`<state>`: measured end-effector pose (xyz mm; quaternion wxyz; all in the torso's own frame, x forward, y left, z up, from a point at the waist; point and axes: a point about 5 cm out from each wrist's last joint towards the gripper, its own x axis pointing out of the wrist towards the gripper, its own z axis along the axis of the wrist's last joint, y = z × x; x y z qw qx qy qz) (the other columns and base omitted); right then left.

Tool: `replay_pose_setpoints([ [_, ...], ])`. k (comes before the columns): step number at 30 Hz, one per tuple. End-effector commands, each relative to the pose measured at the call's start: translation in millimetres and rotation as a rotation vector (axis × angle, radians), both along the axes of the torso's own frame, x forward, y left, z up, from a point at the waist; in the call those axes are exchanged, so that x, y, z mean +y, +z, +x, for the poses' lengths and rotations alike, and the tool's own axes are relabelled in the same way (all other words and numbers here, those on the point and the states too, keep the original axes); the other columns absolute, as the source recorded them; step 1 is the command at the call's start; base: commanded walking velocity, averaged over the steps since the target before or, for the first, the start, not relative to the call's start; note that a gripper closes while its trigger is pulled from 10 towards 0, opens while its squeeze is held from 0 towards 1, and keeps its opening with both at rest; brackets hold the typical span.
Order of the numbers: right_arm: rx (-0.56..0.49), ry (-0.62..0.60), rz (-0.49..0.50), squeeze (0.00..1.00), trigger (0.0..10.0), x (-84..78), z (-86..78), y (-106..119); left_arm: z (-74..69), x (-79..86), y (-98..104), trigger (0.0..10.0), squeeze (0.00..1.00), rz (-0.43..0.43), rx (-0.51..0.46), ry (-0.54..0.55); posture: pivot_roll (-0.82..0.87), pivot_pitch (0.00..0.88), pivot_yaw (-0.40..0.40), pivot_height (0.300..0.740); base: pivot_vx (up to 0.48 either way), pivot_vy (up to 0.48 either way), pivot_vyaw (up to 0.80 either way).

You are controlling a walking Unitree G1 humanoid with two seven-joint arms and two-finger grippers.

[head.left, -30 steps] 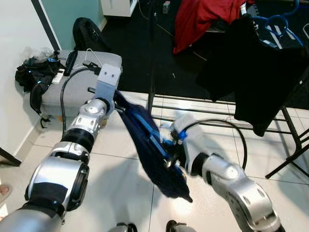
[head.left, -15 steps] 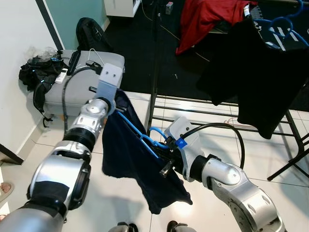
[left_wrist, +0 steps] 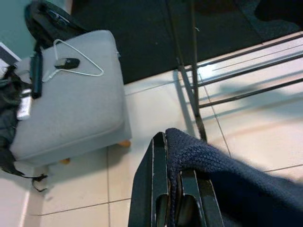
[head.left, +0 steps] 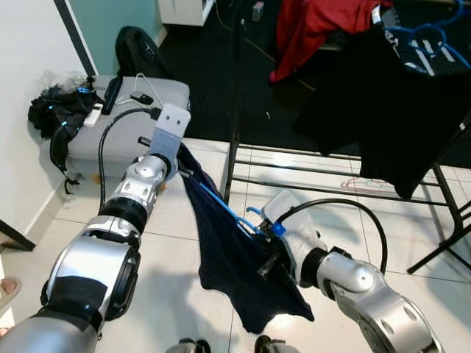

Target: Hang hanger

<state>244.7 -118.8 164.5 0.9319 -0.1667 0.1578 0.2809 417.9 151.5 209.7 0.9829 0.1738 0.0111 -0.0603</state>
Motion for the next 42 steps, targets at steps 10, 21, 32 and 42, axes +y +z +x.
replay_pose_setpoints([
  [10,-0.094,0.093,0.214,0.0,10.0,7.9,-9.5,31.6,2.1,24.9,15.6,0.0,0.0,0.099,-0.057,0.093,-0.06,0.231,0.058,0.74,0.0,0.0,0.0],
  [21,-0.076,0.409,0.259,0.0,10.0,28.5,-40.2,52.3,0.0,8.6,-4.6,0.0,0.0,0.138,0.016,0.033,-0.06,0.231,0.061,0.74,0.0,0.0,0.0],
  [32,-0.225,0.325,0.255,0.0,10.0,26.6,-22.7,72.4,-13.1,-1.2,-50.2,0.0,0.0,0.048,0.158,-0.046,-0.06,0.232,0.06,0.74,0.0,0.0,0.0],
  [42,-0.457,-0.174,0.122,0.0,10.0,-17.4,20.5,79.0,-21.0,39.0,-59.0,0.0,0.0,-0.077,0.137,0.092,-0.06,0.232,0.052,0.74,0.0,0.0,0.0],
])
